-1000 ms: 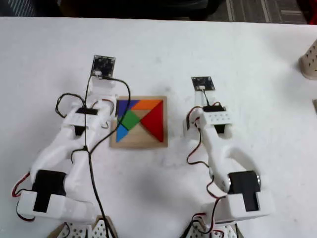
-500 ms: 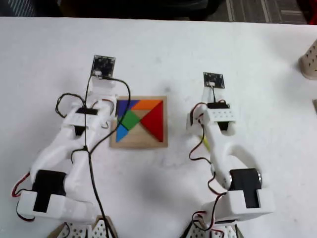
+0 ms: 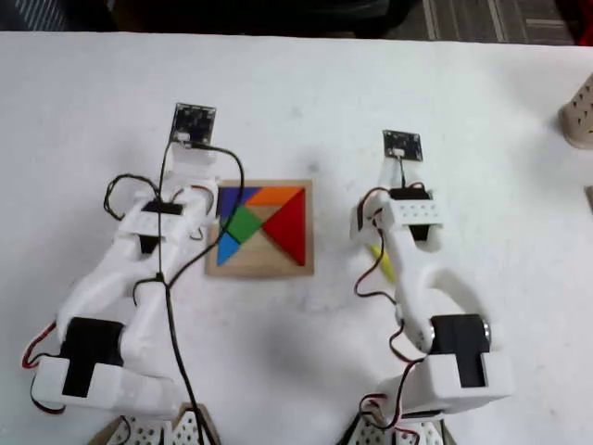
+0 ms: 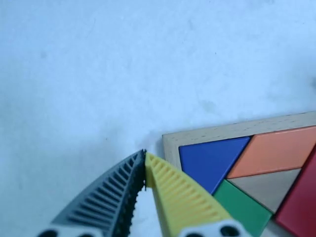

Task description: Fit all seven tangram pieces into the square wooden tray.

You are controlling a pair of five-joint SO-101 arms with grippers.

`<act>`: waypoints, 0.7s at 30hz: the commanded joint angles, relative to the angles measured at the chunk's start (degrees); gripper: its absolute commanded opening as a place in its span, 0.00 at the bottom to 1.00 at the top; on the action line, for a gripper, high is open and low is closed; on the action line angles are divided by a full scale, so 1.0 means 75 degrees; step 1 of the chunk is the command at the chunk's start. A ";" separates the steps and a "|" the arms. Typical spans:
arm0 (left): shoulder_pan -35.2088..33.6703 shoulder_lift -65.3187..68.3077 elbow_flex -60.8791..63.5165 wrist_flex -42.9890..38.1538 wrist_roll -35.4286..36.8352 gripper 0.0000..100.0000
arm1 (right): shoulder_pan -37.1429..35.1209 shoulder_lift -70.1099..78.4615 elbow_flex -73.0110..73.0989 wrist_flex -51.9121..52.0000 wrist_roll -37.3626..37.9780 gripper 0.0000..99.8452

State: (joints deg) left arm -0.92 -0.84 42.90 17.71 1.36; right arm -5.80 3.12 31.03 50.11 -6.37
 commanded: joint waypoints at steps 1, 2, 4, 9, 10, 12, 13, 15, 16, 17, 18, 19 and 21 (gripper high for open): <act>-0.0064 -0.0018 -0.0316 -0.0105 -0.0094 0.02 | 0.0029 0.0205 -0.0656 -0.0064 -0.0023 0.41; -0.0064 -0.0018 -0.0316 -0.0105 -0.0094 0.02 | 0.0041 0.0369 -0.0738 -0.0053 -0.0035 0.41; -0.0064 -0.0018 -0.0316 -0.0105 -0.0094 0.02 | 0.0088 0.0709 -0.0938 0.0076 -0.0035 0.41; -0.0064 -0.0018 -0.0316 -0.0105 -0.0094 0.02 | 0.0240 0.1518 -0.1664 0.0838 -0.0023 0.41; -0.0064 -0.0018 -0.0316 -0.0105 -0.0094 0.02 | 0.0252 0.1659 -0.1805 0.1014 -0.0023 0.41; -0.0064 -0.0018 -0.0316 -0.0105 -0.0094 0.02 | 0.0358 0.1893 -0.2063 0.1377 -0.0012 0.41; -0.0064 -0.0018 -0.0316 -0.0105 -0.0094 0.02 | 0.0404 0.1999 -0.2204 0.1565 0.0070 0.41; -0.0064 -0.0018 -0.0316 -0.0105 -0.0094 0.02 | 0.0428 0.2151 -0.2391 0.1940 0.0656 0.41; -0.0064 -0.0018 -0.0316 -0.0105 -0.0094 0.02 | 0.0440 0.2186 -0.2426 0.2104 0.0914 0.41; -0.0076 -0.0018 -0.0316 -0.0105 -0.0094 0.02 | 0.0440 0.2198 -0.2426 0.2233 0.1114 0.41; -0.0076 -0.0018 -0.0316 -0.0105 -0.0094 0.02 | 0.0440 0.2221 -0.2426 0.2327 0.1184 0.41; -0.0076 -0.0018 -0.0316 -0.0105 -0.0094 0.02 | 0.0451 0.2245 -0.2426 0.2421 0.1219 0.41; -0.0076 -0.0018 -0.0316 -0.0105 -0.0094 0.02 | 0.0498 0.2256 -0.2415 0.2549 0.1278 0.40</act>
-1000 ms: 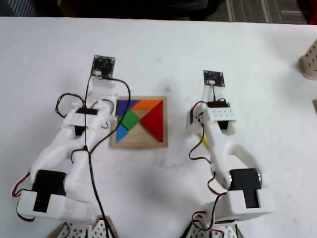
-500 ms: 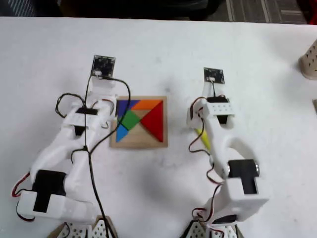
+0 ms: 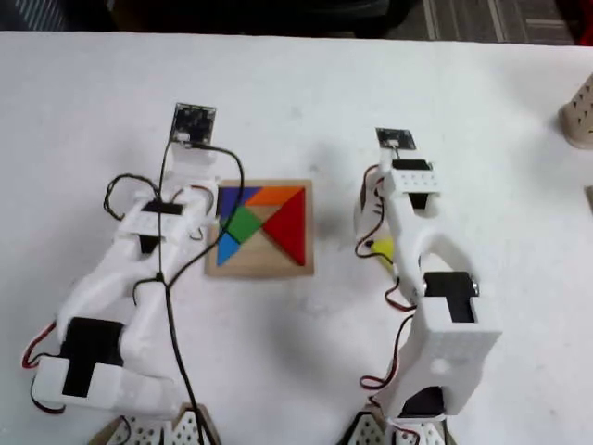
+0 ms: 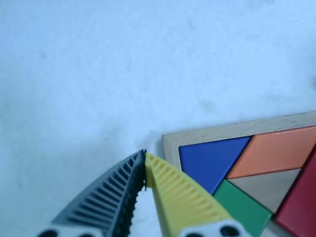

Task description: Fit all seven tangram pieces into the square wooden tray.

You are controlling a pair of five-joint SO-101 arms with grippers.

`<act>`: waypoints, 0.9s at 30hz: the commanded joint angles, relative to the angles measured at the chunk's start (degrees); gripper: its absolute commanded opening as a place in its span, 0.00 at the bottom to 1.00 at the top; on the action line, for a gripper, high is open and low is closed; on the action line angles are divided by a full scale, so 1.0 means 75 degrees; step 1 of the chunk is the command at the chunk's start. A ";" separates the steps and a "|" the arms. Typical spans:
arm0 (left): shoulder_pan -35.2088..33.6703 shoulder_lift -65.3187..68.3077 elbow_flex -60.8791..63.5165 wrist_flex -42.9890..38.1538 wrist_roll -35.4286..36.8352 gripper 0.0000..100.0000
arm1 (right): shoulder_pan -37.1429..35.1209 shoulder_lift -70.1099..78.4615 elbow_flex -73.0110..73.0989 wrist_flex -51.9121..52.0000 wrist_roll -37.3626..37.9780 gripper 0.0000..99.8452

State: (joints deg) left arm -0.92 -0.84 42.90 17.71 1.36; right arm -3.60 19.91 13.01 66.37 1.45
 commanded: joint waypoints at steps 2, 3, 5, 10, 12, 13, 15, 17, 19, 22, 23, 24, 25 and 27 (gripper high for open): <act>-0.0076 -0.0018 -0.0316 -0.0105 -0.0094 0.02 | 0.0229 0.0018 -0.0012 0.0393 0.0293 0.38; -0.0076 -0.0018 -0.0316 -0.0105 -0.0094 0.02 | 0.0229 0.0018 -0.0012 0.0404 0.0492 0.38; -0.0076 -0.0018 -0.0316 -0.0105 -0.0094 0.02 | 0.0217 0.0018 0.0000 0.0510 0.0856 0.38; -0.0076 -0.0018 -0.0316 -0.0105 -0.0094 0.02 | 0.0123 -0.0029 0.0000 0.0568 0.1547 0.38; -0.0076 -0.0018 -0.0316 -0.0105 -0.0094 0.02 | 0.0123 -0.0053 -0.0012 0.0662 0.1852 0.38; -0.0076 -0.0018 -0.0328 -0.0105 -0.0094 0.02 | 0.0111 -0.0064 -0.0035 0.0721 0.2028 0.38; -0.0076 -0.0018 -0.0328 -0.0105 -0.0094 0.02 | 0.0064 -0.0240 -0.0070 0.0791 0.2204 0.38; -0.0076 -0.0006 -0.0340 -0.0105 -0.0094 0.02 | 0.0006 -0.0568 0.0023 0.0826 0.2215 0.38; -0.0076 -0.0006 -0.0340 -0.0105 -0.0094 0.02 | -0.0006 -0.0920 0.0199 0.0897 0.2215 0.38; -0.0064 -0.0006 -0.0340 -0.0117 -0.0094 0.02 | -0.0006 -0.1272 0.0445 0.0850 0.1934 0.38; -0.0064 -0.0006 -0.0340 -0.0129 -0.0094 0.02 | -0.0006 -0.1342 0.0516 0.0803 0.1899 0.38; -0.0064 -0.0006 -0.0340 -0.0129 -0.0094 0.02 | -0.0006 -0.1366 0.0563 0.0791 0.1911 0.38; -0.0064 -0.0006 -0.0352 -0.0129 -0.0094 0.02 | -0.0006 -0.1366 0.0598 0.0779 0.1911 0.38; -0.0064 -0.0006 -0.0352 -0.0129 -0.0094 0.02 | -0.0006 -0.1319 0.0656 0.0779 0.1911 0.38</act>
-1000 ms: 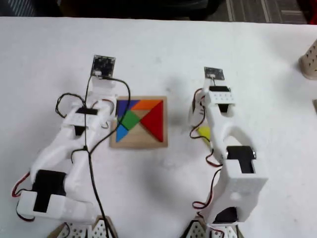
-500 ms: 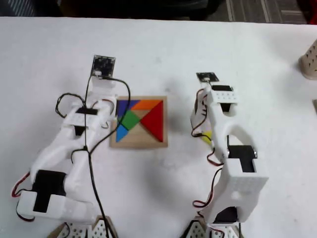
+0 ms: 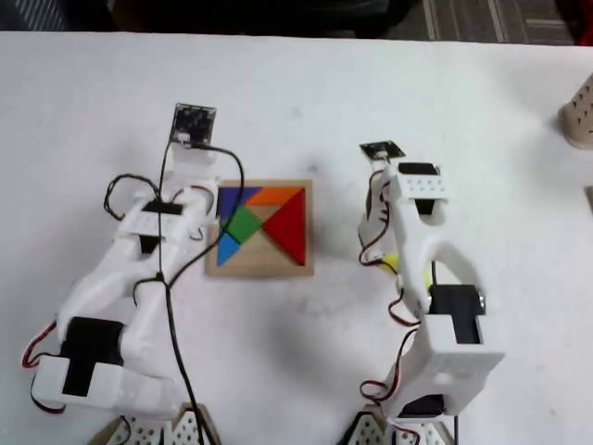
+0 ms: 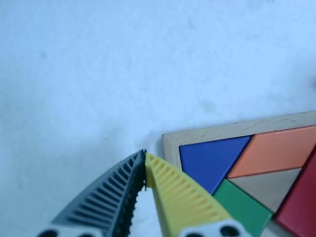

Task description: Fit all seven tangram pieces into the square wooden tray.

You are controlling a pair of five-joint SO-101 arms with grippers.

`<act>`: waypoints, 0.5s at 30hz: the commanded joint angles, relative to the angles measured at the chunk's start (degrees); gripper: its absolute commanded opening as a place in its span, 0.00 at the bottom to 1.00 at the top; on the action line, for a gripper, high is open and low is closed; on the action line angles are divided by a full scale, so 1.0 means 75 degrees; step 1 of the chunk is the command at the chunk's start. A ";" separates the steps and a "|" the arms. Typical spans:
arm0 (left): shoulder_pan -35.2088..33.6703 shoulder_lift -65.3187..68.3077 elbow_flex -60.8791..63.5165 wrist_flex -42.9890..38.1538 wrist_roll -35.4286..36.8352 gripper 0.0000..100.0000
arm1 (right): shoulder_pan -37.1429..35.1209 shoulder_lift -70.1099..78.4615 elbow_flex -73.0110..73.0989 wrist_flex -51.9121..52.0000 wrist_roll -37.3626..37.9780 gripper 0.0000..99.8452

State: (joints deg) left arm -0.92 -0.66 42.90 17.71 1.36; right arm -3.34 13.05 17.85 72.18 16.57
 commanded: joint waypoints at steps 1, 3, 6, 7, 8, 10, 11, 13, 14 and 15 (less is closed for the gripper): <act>-0.0064 -0.0029 -0.0352 -0.0129 -0.0094 0.02 | -0.0041 -0.0311 0.0047 -0.0018 -0.0094 0.38; -0.0064 -0.0029 -0.0352 -0.0129 -0.0094 0.02 | -0.0041 -0.0053 0.0105 -0.0205 0.0000 0.38; -0.0064 -0.0029 -0.0340 -0.0117 -0.0094 0.02 | 0.0018 0.0404 -0.0059 -0.0252 0.0445 0.38; -0.0064 -0.0029 -0.0340 -0.0117 -0.0094 0.02 | 0.0029 0.0533 -0.0152 -0.0229 0.0481 0.38; -0.0064 -0.0029 -0.0340 -0.0105 -0.0094 0.02 | 0.0029 0.0639 -0.0234 -0.0217 0.0481 0.38; -0.0064 -0.0029 -0.0340 -0.0105 -0.0094 0.02 | 0.0029 0.0733 -0.0328 -0.0217 0.0504 0.38; -0.0064 -0.0029 -0.0340 -0.0105 -0.0094 0.02 | 0.0029 0.0756 -0.0340 -0.0217 0.0504 0.38; -0.0064 -0.0029 -0.0340 -0.0105 -0.0094 0.02 | 0.0029 0.0756 -0.0340 -0.0217 0.0481 0.38; -0.0064 -0.0029 -0.0340 -0.0105 -0.0094 0.02 | 0.0029 0.0768 -0.0340 -0.0217 0.0481 0.38; -0.0064 -0.0029 -0.0340 -0.0105 -0.0094 0.02 | 0.0041 0.0768 -0.0340 -0.0217 0.0469 0.37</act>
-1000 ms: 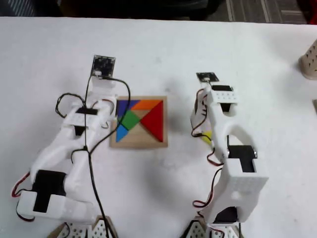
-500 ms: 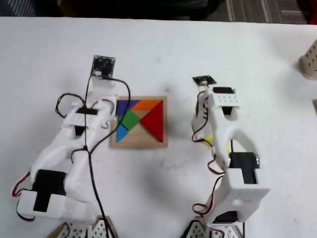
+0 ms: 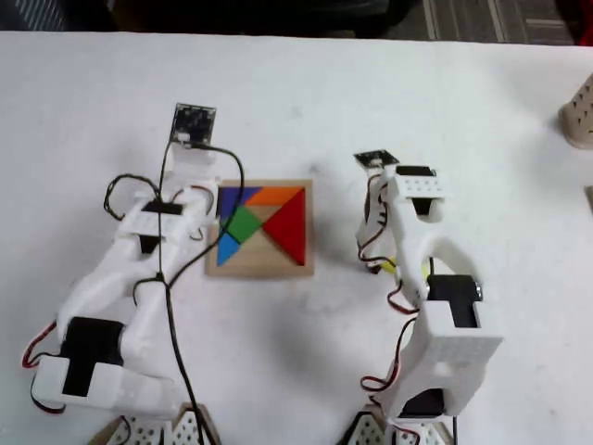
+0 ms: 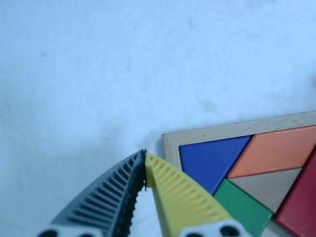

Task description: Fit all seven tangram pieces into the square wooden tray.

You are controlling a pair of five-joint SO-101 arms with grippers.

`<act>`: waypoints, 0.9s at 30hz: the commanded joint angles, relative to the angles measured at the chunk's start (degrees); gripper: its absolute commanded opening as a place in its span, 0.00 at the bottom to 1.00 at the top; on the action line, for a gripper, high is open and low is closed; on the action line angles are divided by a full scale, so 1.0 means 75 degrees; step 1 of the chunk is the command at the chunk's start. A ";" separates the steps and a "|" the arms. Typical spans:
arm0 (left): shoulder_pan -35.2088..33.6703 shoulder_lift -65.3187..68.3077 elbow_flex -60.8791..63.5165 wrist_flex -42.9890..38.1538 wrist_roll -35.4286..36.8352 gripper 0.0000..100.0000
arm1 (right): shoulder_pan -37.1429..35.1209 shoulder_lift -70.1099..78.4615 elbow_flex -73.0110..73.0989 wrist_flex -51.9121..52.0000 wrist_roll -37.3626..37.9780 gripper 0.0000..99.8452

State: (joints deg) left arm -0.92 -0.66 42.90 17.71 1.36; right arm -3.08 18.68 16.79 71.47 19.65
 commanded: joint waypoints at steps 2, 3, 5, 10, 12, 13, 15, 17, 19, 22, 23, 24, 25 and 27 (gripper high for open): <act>-0.0064 -0.0029 -0.0328 -0.0105 -0.0094 0.02 | 0.0053 0.0041 -0.0199 -0.0135 0.0059 0.33; -0.0064 -0.0029 -0.0328 -0.0105 -0.0094 0.02 | 0.0088 0.0041 -0.0199 -0.0158 0.0012 0.32; -0.0076 -0.0029 -0.0328 -0.0105 -0.0094 0.02 | 0.0182 0.0053 -0.0223 -0.0170 -0.0293 0.30; -0.0076 -0.0041 -0.0328 -0.0105 -0.0094 0.02 | 0.0346 0.0053 -0.0223 -0.0170 -0.0469 0.30; -0.0076 -0.0041 -0.0328 -0.0105 -0.0094 0.02 | 0.0404 0.0029 -0.0223 -0.0170 -0.0469 0.30; -0.0076 -0.0041 -0.0328 -0.0105 -0.0094 0.02 | 0.0440 0.0018 -0.0211 -0.0170 -0.0469 0.30; -0.0076 -0.0041 -0.0328 -0.0105 -0.0094 0.02 | 0.0533 -0.0006 -0.0211 -0.0170 -0.0469 0.30; -0.0076 -0.0041 -0.0328 -0.0105 -0.0094 0.02 | 0.0604 -0.0006 -0.0223 -0.0135 -0.0469 0.30; -0.0076 -0.0041 -0.0328 -0.0105 -0.0094 0.02 | 0.0662 -0.0006 -0.0234 -0.0135 -0.0469 0.30; -0.0076 -0.0041 -0.0328 -0.0105 -0.0094 0.02 | 0.0686 -0.0018 -0.0246 -0.0111 -0.0469 0.30; -0.0076 -0.0041 -0.0328 -0.0105 -0.0094 0.02 | 0.0686 -0.0018 -0.0246 -0.0100 -0.0457 0.30; -0.0076 -0.0041 -0.0328 -0.0105 -0.0094 0.02 | 0.0697 -0.0018 -0.0246 -0.0029 -0.0422 0.30; -0.0076 -0.0041 -0.0328 -0.0105 -0.0094 0.02 | 0.0697 -0.0076 -0.0258 0.0041 -0.0422 0.30; -0.0076 -0.0041 -0.0328 -0.0105 -0.0094 0.02 | 0.0697 -0.0287 -0.0270 0.0147 -0.0422 0.30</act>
State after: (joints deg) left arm -0.92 -0.66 42.90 17.71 1.36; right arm 0.00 18.68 16.00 71.38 16.75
